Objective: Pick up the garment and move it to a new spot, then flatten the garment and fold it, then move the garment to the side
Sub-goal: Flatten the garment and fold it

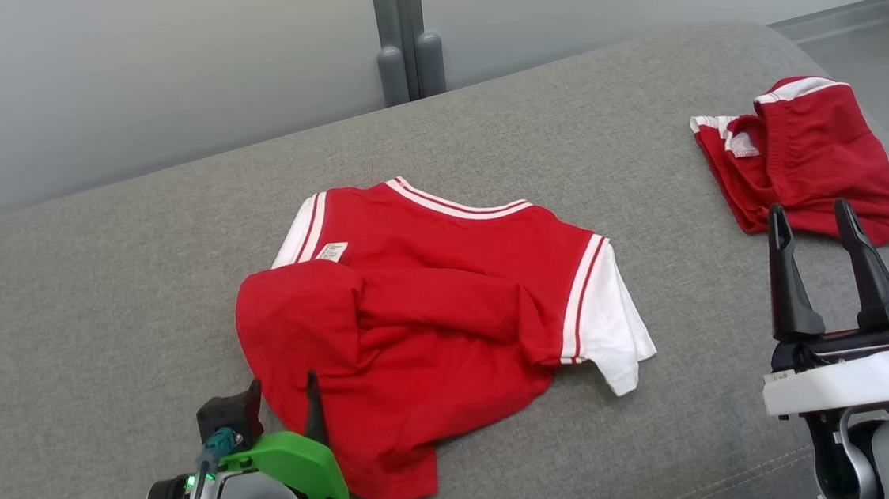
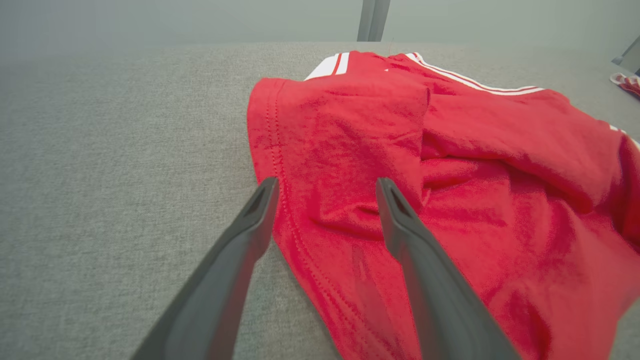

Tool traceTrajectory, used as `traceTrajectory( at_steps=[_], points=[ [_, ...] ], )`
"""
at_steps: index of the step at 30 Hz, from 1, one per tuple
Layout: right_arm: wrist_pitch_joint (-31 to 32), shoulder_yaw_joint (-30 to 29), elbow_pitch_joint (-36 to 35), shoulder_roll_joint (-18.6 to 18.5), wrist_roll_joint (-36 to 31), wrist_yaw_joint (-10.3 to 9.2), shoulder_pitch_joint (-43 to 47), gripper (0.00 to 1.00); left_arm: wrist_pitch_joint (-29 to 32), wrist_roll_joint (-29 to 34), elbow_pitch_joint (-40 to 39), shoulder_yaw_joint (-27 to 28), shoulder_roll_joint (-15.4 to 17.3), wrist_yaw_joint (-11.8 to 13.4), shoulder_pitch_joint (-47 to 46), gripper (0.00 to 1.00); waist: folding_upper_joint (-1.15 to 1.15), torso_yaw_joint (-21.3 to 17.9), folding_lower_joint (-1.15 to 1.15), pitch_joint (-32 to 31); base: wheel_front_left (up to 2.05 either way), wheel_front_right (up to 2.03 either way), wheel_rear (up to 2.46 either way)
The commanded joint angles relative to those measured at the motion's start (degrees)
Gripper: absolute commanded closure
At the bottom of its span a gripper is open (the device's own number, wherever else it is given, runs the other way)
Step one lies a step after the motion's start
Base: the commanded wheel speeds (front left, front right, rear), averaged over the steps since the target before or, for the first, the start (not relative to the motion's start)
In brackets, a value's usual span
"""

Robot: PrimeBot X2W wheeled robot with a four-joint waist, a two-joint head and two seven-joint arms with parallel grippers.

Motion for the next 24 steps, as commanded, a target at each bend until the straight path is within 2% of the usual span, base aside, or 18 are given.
traceTrajectory(
  at_steps=[1, 12, 19, 20, 21, 22, 24],
  points=[
    [-0.16, 0.23, 0.13, -0.15, -0.41, 0.0, 0.67, 0.0, 0.0, -0.97, 1.76, 1.21, -0.54, -1.05, 0.76, 0.0, 0.0, -0.17, 0.0, 0.19, 0.0, 0.0, 0.0],
    [-0.16, 0.92, -0.05, -0.14, -0.8, 0.0, -0.6, 0.0, -0.02, -5.84, 12.75, 5.42, -4.05, -5.24, -3.06, 0.0, 0.0, -1.27, 0.0, 2.06, 0.0, 0.0, 0.0],
    [-0.16, 1.15, 0.0, -0.14, -1.04, 0.0, -1.41, 0.0, 0.66, -6.56, 20.37, 4.92, -6.21, -7.74, -7.23, 0.0, 0.0, -2.34, 0.0, 3.34, 0.0, 0.0, 0.0],
    [-0.16, 1.14, 0.03, -0.14, -1.1, 0.0, -1.45, 0.0, 1.08, -6.42, 21.43, 4.61, -6.52, -8.14, -7.77, 0.29, 0.0, -2.46, 0.0, 3.42, 0.0, 0.0, 0.0],
    [-0.16, 1.13, 0.06, -0.14, -1.12, 0.0, -1.56, 0.0, 1.18, -6.01, 22.29, 4.28, -6.76, -8.35, -8.33, 0.69, 0.0, -2.57, 0.0, 3.49, 0.0, 0.0, 0.0],
    [-0.16, 1.13, 0.11, -0.14, -1.13, 0.0, -1.66, 0.0, 1.14, -5.68, 23.11, 3.99, -6.97, -8.63, -8.98, 1.0, 0.0, -2.67, 0.0, 3.5, 0.0, 0.0, 0.0],
    [-0.16, 1.0, 0.19, -0.14, -1.1, 0.0, -1.8, 0.0, 0.88, -5.07, 24.2, 3.43, -7.29, -8.78, -10.26, 1.0, 0.0, -2.76, 0.0, 3.47, 0.0, 0.0, 0.0]
  ],
)
